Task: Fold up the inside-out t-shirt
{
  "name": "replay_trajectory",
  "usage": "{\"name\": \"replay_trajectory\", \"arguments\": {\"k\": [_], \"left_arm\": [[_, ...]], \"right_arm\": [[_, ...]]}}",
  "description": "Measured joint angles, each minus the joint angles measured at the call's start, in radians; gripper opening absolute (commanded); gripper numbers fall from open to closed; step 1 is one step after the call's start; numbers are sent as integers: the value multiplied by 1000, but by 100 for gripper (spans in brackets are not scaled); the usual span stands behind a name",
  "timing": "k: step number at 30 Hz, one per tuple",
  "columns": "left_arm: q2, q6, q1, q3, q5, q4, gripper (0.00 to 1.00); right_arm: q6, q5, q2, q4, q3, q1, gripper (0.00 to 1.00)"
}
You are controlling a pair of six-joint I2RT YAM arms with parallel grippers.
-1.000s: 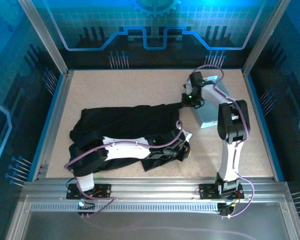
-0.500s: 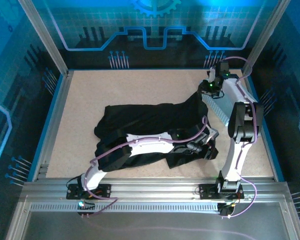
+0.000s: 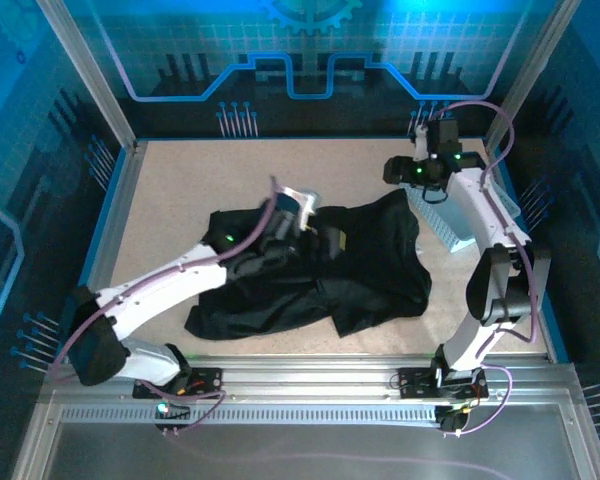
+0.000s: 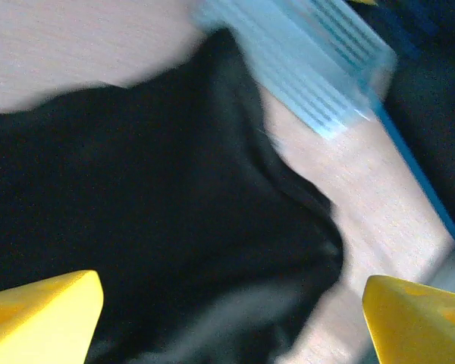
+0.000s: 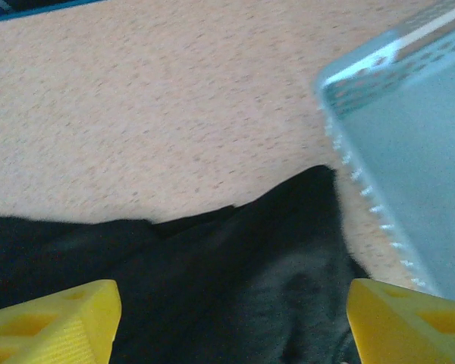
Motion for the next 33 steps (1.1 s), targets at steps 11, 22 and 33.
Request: {"name": "replay_trajectory", "arguments": {"k": [11, 22, 33], "left_arm": [[333, -61, 576, 172, -145, -223, 91], [623, 34, 666, 470, -182, -349, 75], [730, 111, 666, 525, -171, -456, 65]], "right_arm": [[73, 5, 14, 51, -203, 35, 78], [103, -6, 11, 108, -271, -27, 75], [125, 24, 6, 114, -277, -27, 77]]}}
